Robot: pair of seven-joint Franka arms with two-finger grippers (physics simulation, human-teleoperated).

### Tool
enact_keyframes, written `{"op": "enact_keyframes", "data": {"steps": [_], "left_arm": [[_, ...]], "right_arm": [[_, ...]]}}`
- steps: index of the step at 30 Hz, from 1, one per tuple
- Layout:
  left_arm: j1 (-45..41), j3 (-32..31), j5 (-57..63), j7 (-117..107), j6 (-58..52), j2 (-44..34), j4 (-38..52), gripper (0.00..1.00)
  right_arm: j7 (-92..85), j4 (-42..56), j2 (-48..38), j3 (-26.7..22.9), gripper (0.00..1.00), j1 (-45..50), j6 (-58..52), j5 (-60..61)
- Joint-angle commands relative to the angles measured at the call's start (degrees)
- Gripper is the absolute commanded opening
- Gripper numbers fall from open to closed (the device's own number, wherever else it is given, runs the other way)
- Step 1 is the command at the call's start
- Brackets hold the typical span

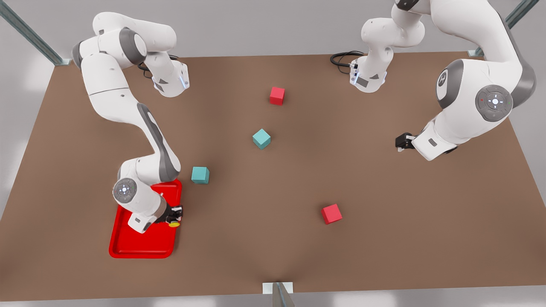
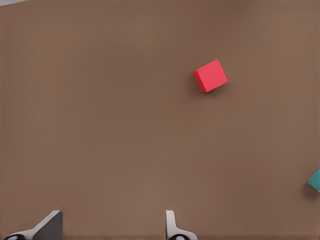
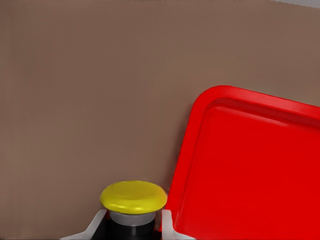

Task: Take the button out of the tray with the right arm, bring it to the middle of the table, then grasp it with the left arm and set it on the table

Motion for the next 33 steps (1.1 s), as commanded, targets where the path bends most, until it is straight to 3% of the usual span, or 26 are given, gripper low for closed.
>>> {"op": "enact_keyframes", "data": {"steps": [1,10,15,22,33], "left_arm": [[0.0,0.0,0.0,0.0,0.0,-0.1,0.0,1.00],[0.1,0.0,0.0,0.0,0.0,-0.1,0.0,1.00],[0.1,0.0,0.0,0.0,-0.1,-0.1,0.0,1.00],[0.1,0.0,0.0,0.0,-0.1,-0.1,0.0,1.00],[0.2,0.0,0.0,0.0,0.2,0.5,0.0,1.00]], "right_arm": [[10.7,0.7,-0.1,0.0,0.43,2.8,-5.1,1.9],[32.2,10.9,0.5,-0.4,0.43,17.2,-10.5,6.7],[47.1,20.7,7.6,-0.6,0.43,26.6,-10.5,7.9],[62.6,30.3,15.9,-8.3,0.43,39.4,-10.5,15.6],[77.0,32.2,21.4,-11.2,0.45,41.9,-4.9,17.3]]}}
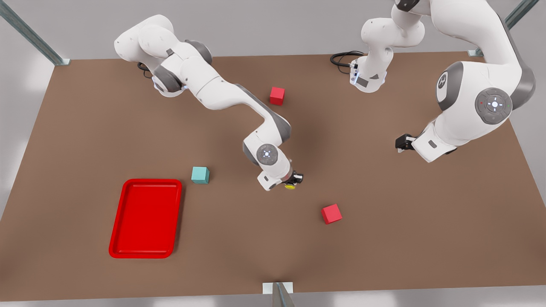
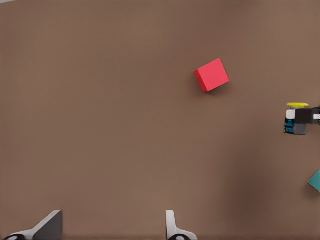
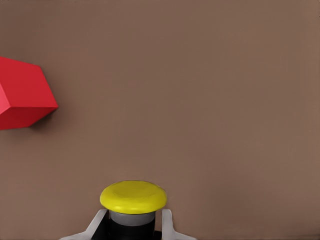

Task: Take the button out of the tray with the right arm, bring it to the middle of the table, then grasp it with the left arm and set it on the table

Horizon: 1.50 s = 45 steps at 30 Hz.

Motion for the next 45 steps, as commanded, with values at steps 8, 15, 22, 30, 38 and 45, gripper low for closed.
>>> {"op": "enact_keyframes", "data": {"steps": [8,15,22,30,38,45], "left_arm": [[0.2,0.0,0.0,0.0,0.5,0.2,0.0,1.00],[0.2,-0.1,-0.1,-0.1,0.7,0.4,0.0,1.00],[-16.1,-6.0,-1.5,-18.6,15.1,14.5,0.0,1.00],[-17.5,-7.7,-1.3,-22.8,49.1,23.2,-10.2,1.00],[-20.4,-7.7,-1.4,-25.8,56.4,28.2,-10.2,1.00],[-20.8,-7.7,-1.0,-25.7,58.6,29.5,-15.2,1.00]], "right_arm": [[18.4,0.0,1.9,-1.9,0.76,1.5,0.6,-0.3],[8.6,-0.3,-4.6,-5.0,1.00,1.0,0.3,-6.9],[-46.0,-17.7,-36.6,-13.8,1.00,-17.6,-30.8,-14.7],[-41.2,-24.4,-42.6,1.0,1.00,-36.6,-36.0,-15.2],[-41.1,-20.8,-43.4,0.8,1.00,-33.4,-40.6,-24.8],[-41.1,-18.9,-42.9,1.1,1.00,-32.3,-37.1,-24.3]]}}
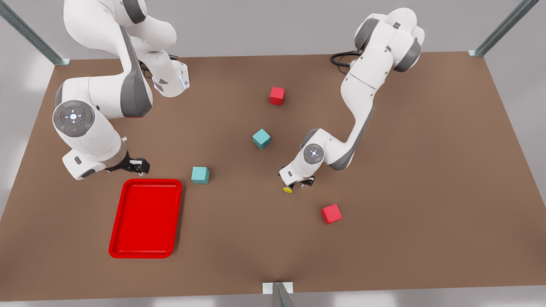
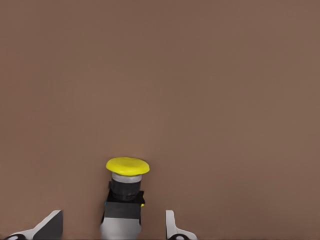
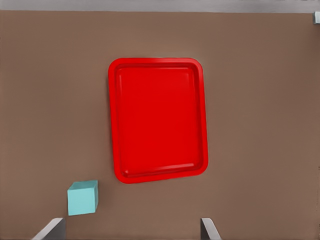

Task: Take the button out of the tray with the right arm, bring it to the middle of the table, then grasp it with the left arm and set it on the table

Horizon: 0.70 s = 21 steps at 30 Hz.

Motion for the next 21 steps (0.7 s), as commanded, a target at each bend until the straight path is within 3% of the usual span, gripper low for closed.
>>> {"op": "enact_keyframes", "data": {"steps": [1,21], "left_arm": [[0.0,0.0,0.2,-7.3,3.3,0.0,-0.4,1.00],[0.0,-0.2,0.2,-3.4,5.6,3.2,1.0,1.00]], "right_arm": [[-9.9,0.1,-0.1,0.0,1.00,0.2,0.0,0.0],[-10.6,-0.5,-0.1,0.1,1.00,2.0,-0.8,-0.1]]}}
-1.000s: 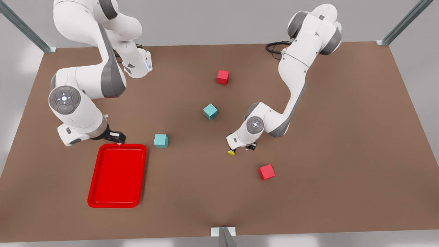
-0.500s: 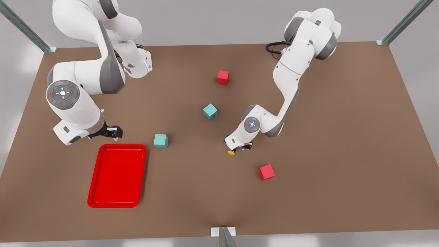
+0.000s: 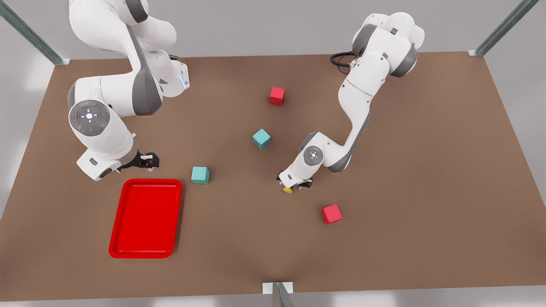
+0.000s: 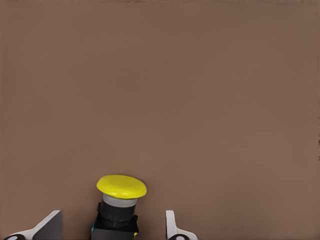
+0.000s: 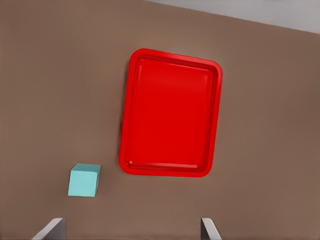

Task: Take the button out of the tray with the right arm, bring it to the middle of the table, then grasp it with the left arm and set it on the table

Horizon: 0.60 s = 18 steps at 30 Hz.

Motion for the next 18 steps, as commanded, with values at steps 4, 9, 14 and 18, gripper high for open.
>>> {"op": "enact_keyframes", "data": {"steps": [4,9,14,18], "left_arm": [[0.0,0.0,0.1,0.3,0.3,-0.1,0.0,0.83],[0.0,0.1,0.1,0.4,0.2,-0.1,0.0,0.74],[0.1,0.1,-0.1,0.3,0.0,-0.1,-0.1,0.62],[0.1,0.1,-0.1,0.3,0.0,0.0,0.0,0.61]], "right_arm": [[-3.4,0.0,-0.1,0.0,1.00,0.0,-0.2,0.0],[-3.3,0.1,-0.1,0.0,1.00,-0.1,-0.2,-0.1],[-3.3,0.2,-0.1,0.0,1.00,-0.1,-0.2,-0.1],[-3.3,0.2,-0.1,0.0,1.00,0.0,-0.2,-0.1]]}}
